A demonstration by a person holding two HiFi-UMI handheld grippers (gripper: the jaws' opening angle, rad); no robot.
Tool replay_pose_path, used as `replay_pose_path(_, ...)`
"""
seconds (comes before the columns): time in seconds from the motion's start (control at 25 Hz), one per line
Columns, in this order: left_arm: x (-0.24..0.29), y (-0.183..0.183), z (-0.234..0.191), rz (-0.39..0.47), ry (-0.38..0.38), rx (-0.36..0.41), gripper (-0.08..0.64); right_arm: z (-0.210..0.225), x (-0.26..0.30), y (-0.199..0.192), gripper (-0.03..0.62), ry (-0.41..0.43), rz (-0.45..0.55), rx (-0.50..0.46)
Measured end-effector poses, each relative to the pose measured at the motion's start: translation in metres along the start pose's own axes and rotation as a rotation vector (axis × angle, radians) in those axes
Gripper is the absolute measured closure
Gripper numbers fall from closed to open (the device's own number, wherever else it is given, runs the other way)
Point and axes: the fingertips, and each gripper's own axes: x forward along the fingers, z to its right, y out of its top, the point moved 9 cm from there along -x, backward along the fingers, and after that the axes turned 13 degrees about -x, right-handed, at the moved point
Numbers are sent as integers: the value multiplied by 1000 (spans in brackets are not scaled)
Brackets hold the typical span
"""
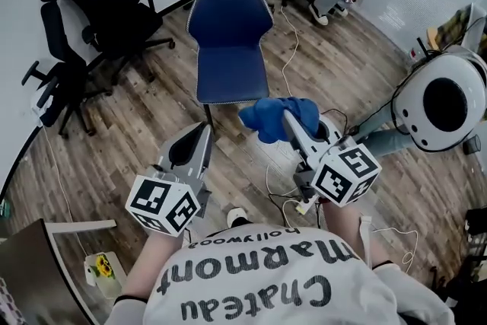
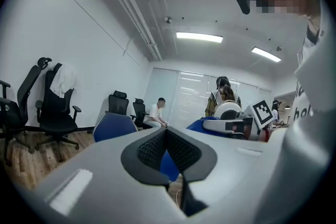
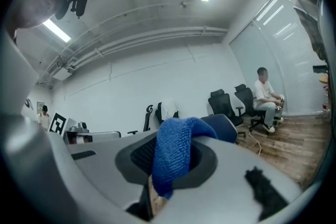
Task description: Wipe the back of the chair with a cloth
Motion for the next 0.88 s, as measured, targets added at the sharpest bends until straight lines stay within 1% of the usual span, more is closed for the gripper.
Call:
replay_pose_path(0.12,12,9,-18,-2,6,-8,551,6,19,-1,540,-31,-16,4)
replay_pose_path(0.32,23,15,-42,2,-1,-75,551,12,43,-8,538,-51,-66,10)
replay_pose_path(0.4,26,19,-50,3,-6,-91,551,13,52,-10,538,-60,-99,10)
replay_pose_path(0.48,30,24,-56,12,-2,-109,551,18,60,-12,538,-87,-143,13)
replay_pose_path(0.56,36,27,-60,19,6,-125,551,25,67,-14,538,-113,-166,40)
replay_pose_path(0.68,48,30,-68,14,16,-129,551,37,78,-15,538,-130,-159,74)
replay_pose_path(0.88,76,34,-90,8,12,-118,551,60,108,-15,538,-128,-116,61)
